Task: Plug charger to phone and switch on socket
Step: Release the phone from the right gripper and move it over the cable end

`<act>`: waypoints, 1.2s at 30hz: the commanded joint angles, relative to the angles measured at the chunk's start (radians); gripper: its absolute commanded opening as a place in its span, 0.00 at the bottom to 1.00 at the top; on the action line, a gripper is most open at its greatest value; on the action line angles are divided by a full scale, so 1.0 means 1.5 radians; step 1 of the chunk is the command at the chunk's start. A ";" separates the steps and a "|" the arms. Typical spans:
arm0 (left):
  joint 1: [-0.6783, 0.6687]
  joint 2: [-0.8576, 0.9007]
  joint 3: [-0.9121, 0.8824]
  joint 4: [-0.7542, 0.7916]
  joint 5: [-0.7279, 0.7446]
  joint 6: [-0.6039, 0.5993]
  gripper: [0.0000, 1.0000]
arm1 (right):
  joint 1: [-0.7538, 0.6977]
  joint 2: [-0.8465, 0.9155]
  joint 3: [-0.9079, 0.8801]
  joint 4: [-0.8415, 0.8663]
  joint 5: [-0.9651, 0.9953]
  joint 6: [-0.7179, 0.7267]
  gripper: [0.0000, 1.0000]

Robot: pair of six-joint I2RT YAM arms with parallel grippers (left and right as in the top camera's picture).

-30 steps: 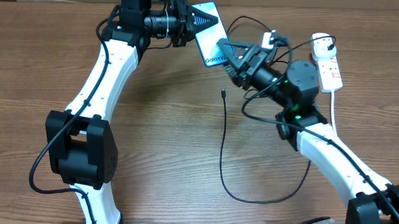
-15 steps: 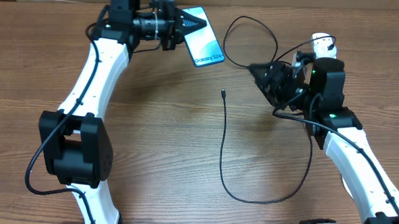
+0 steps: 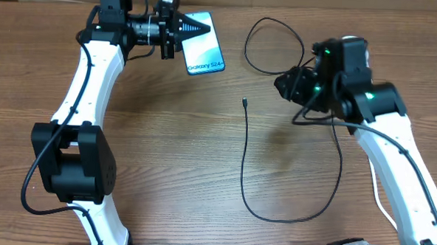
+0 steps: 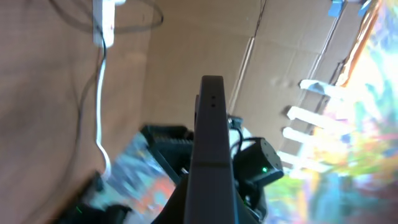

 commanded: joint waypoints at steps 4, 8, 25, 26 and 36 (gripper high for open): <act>0.005 -0.023 0.016 -0.055 0.087 0.045 0.04 | 0.049 0.109 0.073 -0.047 0.116 -0.069 0.49; 0.011 -0.023 0.016 -0.052 0.086 0.052 0.04 | 0.055 0.162 0.073 -0.033 0.116 -0.090 0.48; 0.057 -0.020 0.014 -0.047 0.065 0.129 0.04 | 0.100 0.249 0.072 0.061 0.138 -0.141 0.46; 0.059 -0.017 0.013 -0.045 0.063 0.129 0.04 | 0.102 0.257 0.071 0.065 0.138 -0.141 0.46; 0.058 0.055 0.012 -0.053 0.086 0.128 0.04 | 0.105 0.313 0.071 0.079 0.138 -0.141 0.44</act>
